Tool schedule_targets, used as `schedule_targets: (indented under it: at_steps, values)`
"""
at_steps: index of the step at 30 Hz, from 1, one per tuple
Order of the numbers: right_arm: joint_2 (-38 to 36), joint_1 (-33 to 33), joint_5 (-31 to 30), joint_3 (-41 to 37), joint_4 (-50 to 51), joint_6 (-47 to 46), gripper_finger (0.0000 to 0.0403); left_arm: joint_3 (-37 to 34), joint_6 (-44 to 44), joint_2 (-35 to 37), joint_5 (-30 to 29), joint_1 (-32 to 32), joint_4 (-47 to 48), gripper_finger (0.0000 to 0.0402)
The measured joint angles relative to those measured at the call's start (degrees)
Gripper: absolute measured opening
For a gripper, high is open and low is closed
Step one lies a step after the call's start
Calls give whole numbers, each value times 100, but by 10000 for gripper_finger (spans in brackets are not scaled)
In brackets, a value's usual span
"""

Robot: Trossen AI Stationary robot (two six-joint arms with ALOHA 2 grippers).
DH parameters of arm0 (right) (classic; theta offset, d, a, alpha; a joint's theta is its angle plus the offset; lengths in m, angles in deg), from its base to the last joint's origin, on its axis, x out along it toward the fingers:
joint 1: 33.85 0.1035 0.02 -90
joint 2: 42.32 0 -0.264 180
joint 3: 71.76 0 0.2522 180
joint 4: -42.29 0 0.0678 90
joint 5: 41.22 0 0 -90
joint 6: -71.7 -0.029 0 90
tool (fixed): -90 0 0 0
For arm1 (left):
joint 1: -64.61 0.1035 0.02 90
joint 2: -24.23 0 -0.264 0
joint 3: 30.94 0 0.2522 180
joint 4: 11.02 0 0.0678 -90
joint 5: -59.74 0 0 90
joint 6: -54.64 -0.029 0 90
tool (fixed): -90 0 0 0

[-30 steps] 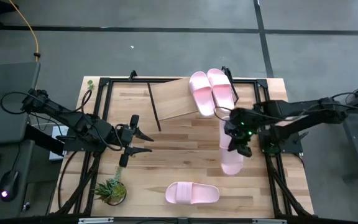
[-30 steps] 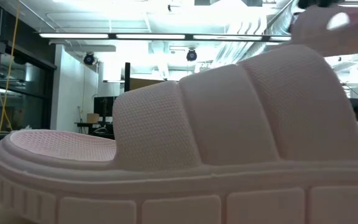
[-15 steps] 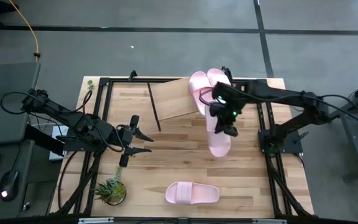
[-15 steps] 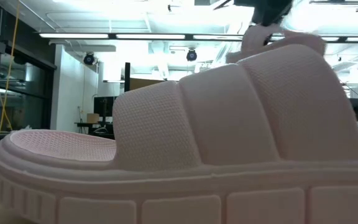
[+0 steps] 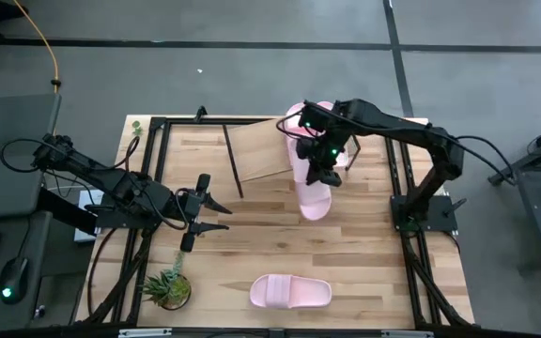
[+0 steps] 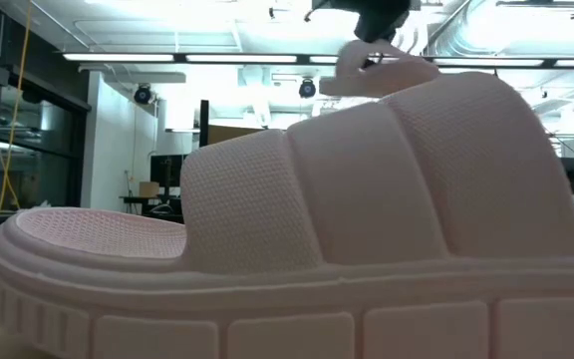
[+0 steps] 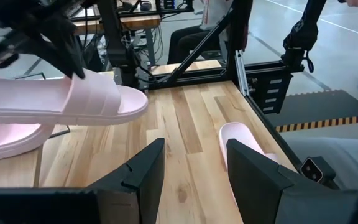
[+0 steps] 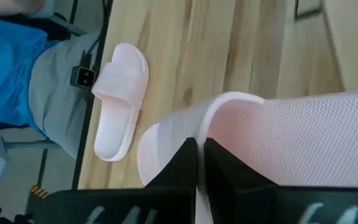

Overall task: Pick and place slides into the shelf
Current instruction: Put the pink slide on the shelf

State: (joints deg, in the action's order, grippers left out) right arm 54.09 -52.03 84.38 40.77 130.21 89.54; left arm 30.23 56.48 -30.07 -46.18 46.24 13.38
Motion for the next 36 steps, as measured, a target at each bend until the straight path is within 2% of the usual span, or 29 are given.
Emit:
schedule_targets:
  at_steps: [8,16,29,36]
  values:
    - [627,-94,-168,1247,463,461,0,1,-168,0,-11,-1,-2,156]
    - [1252,-415,-142,2056,679,968,0,0,-309,0,-13,-1,-13,156]
    - [2040,-785,403,2763,467,1700,0,-1,-506,0,-24,0,-26,156]
    - [2118,-802,550,2787,-151,1844,0,1,-506,0,-24,0,-28,156]
